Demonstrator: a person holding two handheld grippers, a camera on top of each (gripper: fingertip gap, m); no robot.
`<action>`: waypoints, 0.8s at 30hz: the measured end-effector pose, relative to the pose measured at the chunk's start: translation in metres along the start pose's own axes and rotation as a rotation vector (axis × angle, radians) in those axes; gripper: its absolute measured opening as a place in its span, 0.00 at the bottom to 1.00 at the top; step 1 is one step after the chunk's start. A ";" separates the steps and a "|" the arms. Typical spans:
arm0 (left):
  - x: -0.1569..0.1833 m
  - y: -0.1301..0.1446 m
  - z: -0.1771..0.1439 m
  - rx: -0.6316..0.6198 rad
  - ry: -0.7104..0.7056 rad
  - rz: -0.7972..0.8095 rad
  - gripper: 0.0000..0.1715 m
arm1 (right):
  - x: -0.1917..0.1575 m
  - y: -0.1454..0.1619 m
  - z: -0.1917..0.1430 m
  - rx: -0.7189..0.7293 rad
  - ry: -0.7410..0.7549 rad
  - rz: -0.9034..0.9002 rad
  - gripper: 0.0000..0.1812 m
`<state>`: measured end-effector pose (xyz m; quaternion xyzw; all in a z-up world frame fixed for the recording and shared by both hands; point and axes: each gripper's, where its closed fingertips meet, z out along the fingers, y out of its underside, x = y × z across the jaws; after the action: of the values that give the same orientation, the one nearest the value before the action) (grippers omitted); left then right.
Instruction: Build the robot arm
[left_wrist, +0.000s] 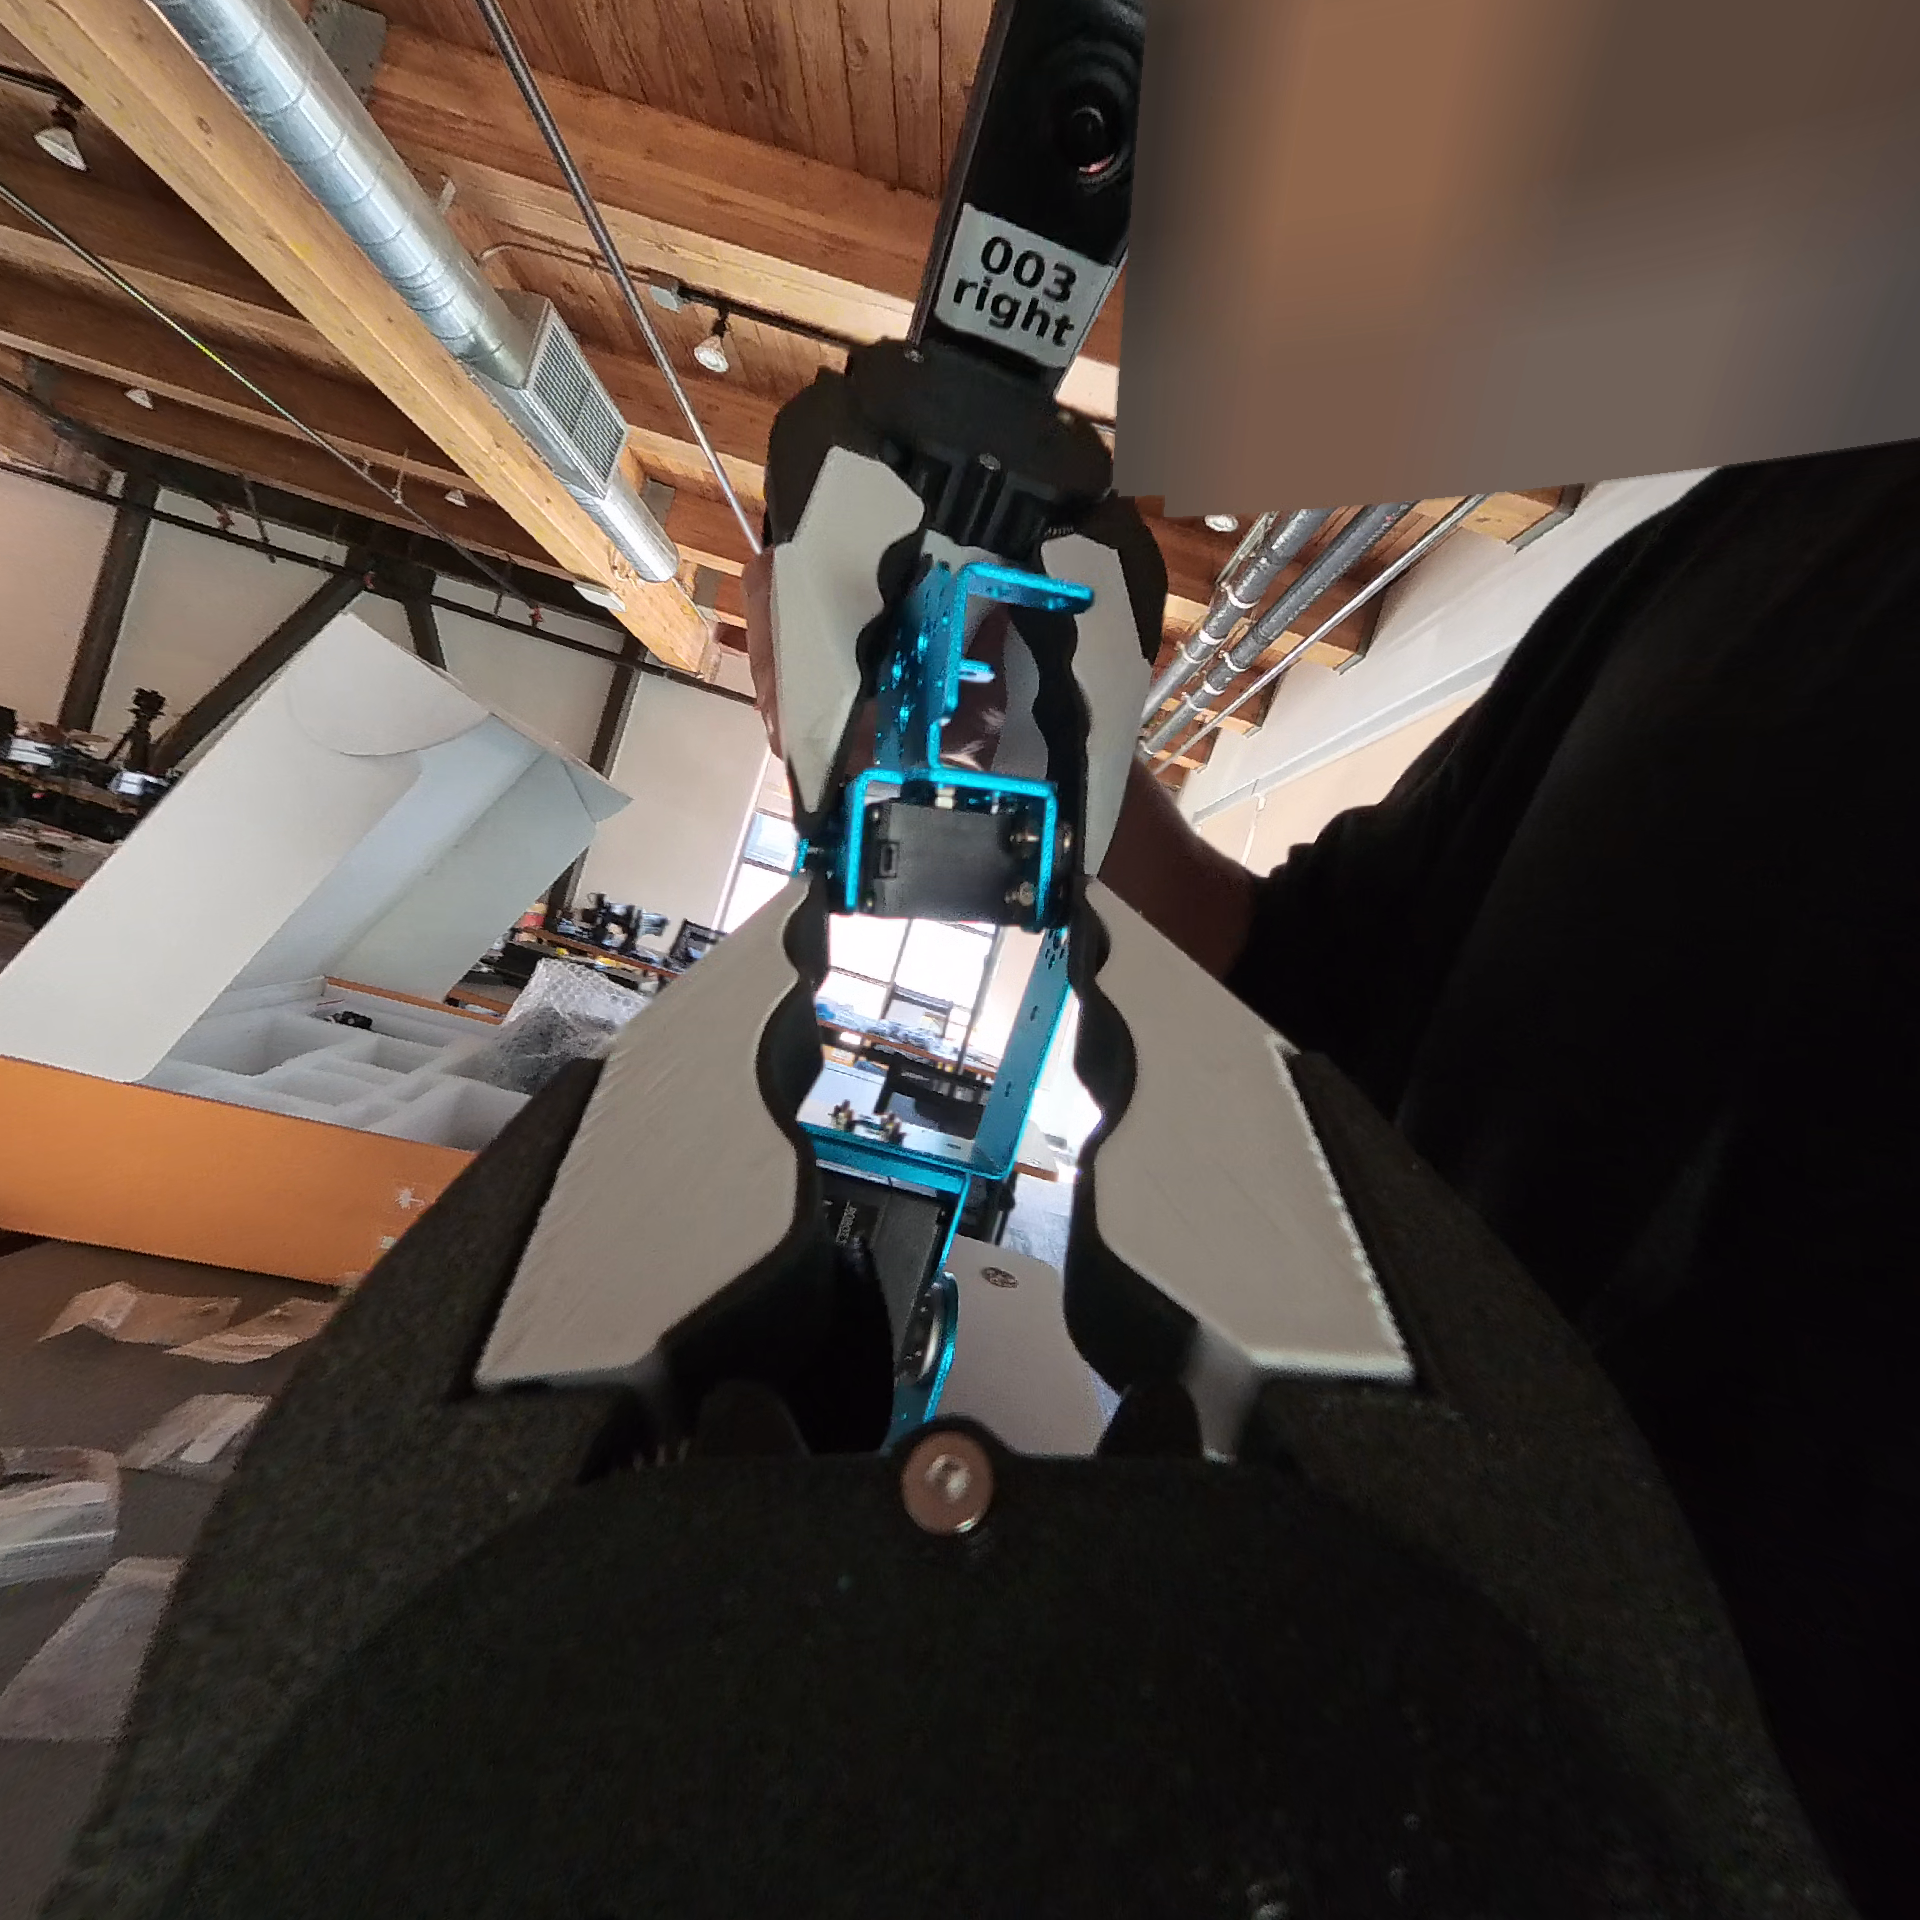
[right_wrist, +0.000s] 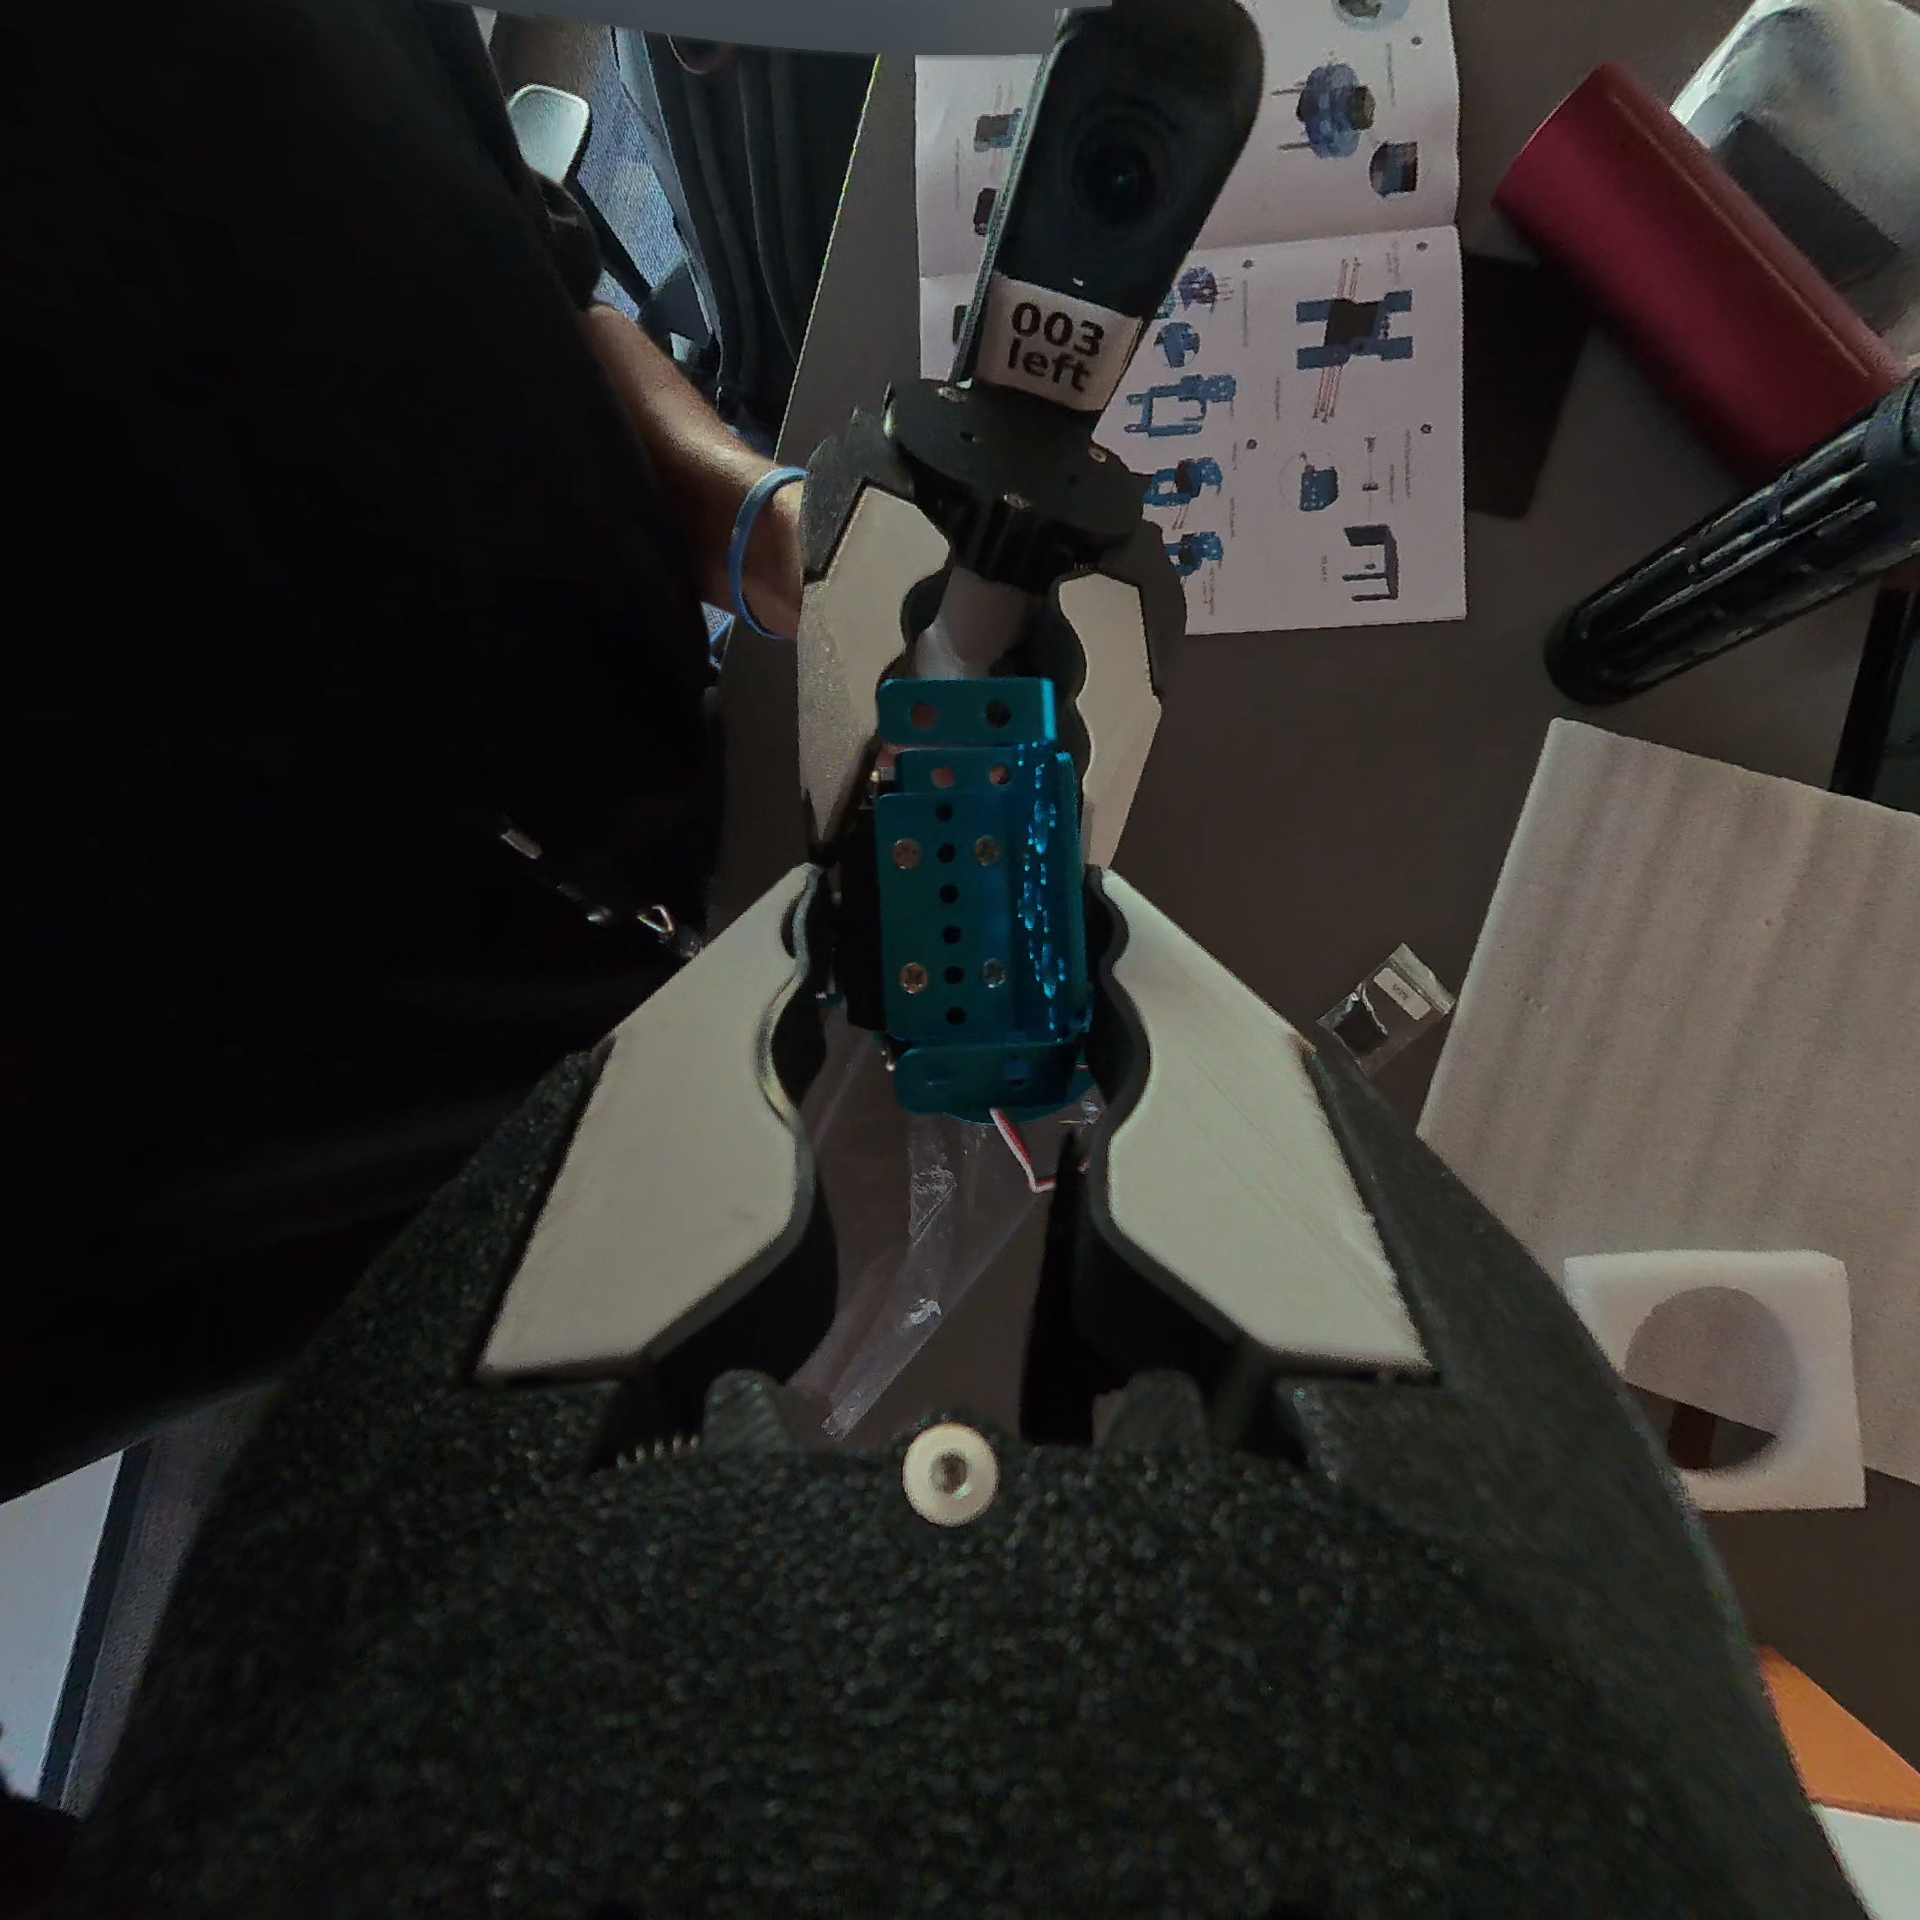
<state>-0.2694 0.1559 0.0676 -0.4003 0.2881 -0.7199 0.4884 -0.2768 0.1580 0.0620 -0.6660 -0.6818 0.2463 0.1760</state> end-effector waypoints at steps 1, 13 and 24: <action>-0.001 0.000 0.000 0.002 -0.007 0.003 0.26 | 0.000 0.000 0.000 -0.004 0.002 0.000 0.27; -0.002 -0.007 -0.010 0.203 0.226 -0.250 0.25 | 0.001 0.001 0.001 -0.020 0.003 0.017 0.26; -0.007 -0.006 -0.015 0.191 0.222 -0.229 0.27 | 0.006 0.006 0.004 -0.037 0.032 0.030 0.26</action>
<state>-0.2832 0.1647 0.0627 -0.3005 0.2230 -0.8347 0.4041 -0.2742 0.1640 0.0546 -0.6831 -0.6734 0.2254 0.1707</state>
